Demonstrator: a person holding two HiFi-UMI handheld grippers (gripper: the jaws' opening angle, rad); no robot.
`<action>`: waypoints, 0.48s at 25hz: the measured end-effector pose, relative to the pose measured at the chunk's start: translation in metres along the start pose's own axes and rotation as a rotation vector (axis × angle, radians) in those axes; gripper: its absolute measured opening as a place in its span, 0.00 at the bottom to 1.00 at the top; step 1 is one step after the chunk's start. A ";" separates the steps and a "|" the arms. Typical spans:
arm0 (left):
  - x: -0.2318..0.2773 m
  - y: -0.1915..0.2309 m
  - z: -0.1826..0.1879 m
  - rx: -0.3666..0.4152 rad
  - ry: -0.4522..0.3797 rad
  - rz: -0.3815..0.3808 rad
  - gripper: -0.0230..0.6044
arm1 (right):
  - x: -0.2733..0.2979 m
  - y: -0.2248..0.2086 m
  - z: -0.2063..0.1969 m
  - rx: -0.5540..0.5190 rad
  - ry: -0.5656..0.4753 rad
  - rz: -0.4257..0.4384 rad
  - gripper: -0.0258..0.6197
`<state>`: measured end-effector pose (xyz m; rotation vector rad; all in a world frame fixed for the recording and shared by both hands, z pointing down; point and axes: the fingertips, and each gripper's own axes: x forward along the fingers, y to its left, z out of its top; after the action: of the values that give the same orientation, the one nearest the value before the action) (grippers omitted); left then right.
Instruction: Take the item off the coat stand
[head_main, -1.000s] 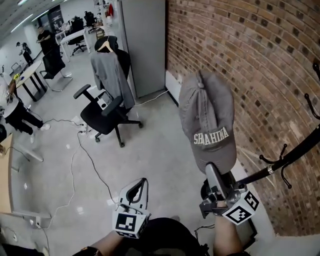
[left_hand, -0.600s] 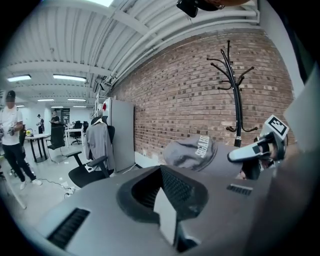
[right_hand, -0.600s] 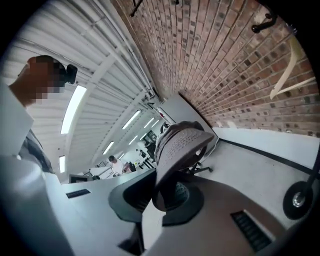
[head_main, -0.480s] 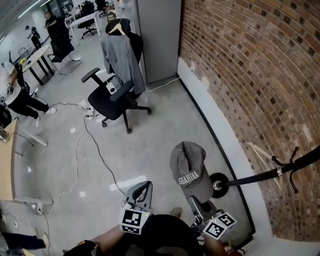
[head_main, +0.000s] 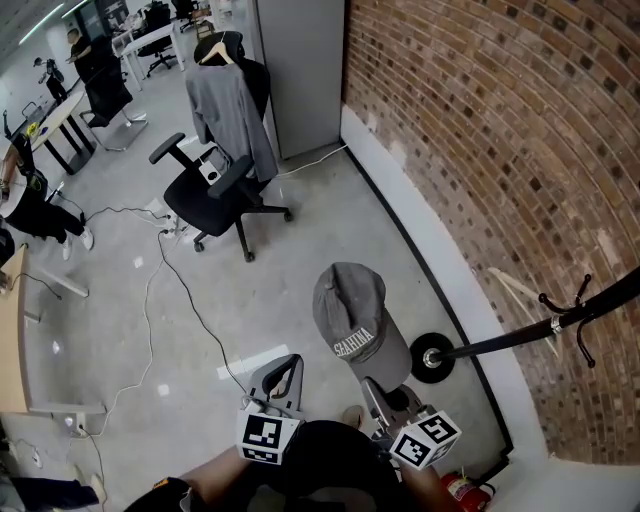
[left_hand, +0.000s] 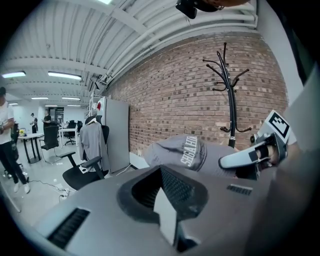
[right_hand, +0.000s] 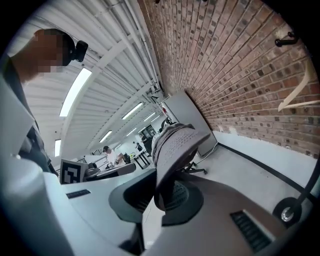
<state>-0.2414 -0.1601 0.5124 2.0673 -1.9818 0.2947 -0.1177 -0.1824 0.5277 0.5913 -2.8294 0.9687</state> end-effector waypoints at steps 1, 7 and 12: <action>-0.001 0.001 0.000 -0.001 0.007 0.003 0.08 | 0.001 0.001 0.000 -0.005 0.002 0.003 0.09; -0.005 -0.001 -0.005 -0.010 0.011 0.006 0.08 | 0.000 0.004 -0.003 -0.013 0.009 -0.017 0.09; -0.007 0.002 -0.006 -0.015 0.006 0.009 0.08 | 0.002 0.008 -0.004 -0.020 0.010 -0.020 0.09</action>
<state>-0.2439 -0.1513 0.5155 2.0460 -1.9842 0.2868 -0.1229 -0.1746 0.5271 0.6098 -2.8150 0.9369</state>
